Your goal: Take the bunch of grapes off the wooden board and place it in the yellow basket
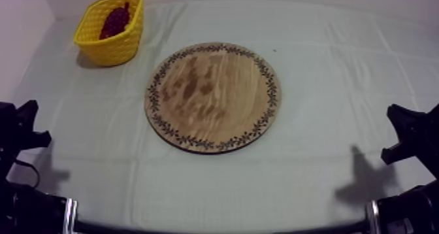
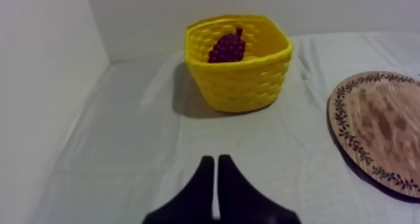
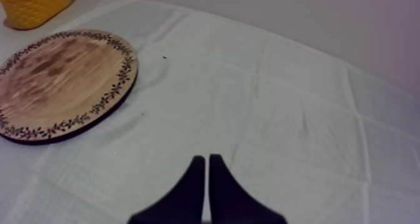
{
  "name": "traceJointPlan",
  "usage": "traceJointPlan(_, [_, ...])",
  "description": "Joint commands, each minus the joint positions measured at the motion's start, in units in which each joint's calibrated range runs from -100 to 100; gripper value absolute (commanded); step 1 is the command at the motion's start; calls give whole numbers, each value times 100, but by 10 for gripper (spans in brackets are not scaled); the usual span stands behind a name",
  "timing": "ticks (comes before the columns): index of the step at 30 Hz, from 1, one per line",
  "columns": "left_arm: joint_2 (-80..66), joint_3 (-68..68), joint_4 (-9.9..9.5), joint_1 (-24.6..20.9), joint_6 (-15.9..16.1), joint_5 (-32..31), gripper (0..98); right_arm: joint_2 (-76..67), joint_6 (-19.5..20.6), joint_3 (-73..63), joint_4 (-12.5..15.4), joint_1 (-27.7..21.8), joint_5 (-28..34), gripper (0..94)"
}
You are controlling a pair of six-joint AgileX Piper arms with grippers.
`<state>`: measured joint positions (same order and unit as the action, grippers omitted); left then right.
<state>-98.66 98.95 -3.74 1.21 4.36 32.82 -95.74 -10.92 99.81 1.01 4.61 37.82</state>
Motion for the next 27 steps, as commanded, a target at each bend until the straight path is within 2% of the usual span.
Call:
traceJointPlan(1, [-48,28,49,-38,-8,15,0,-1,0,-3,-1,-2,0,4])
traceJointPlan(5, [-87,76,143,-103,-69,-81,0,-1,-2,-3,-1,-2,0,4])
traceJointPlan(13, [-98,92,166,-130,-353,-210,0,-1,0,-3,-1,-2,0,4])
traceJointPlan(27, [-108,93,139,-170,-281,-188,0,-1,0,-3,-1,-2,0,4])
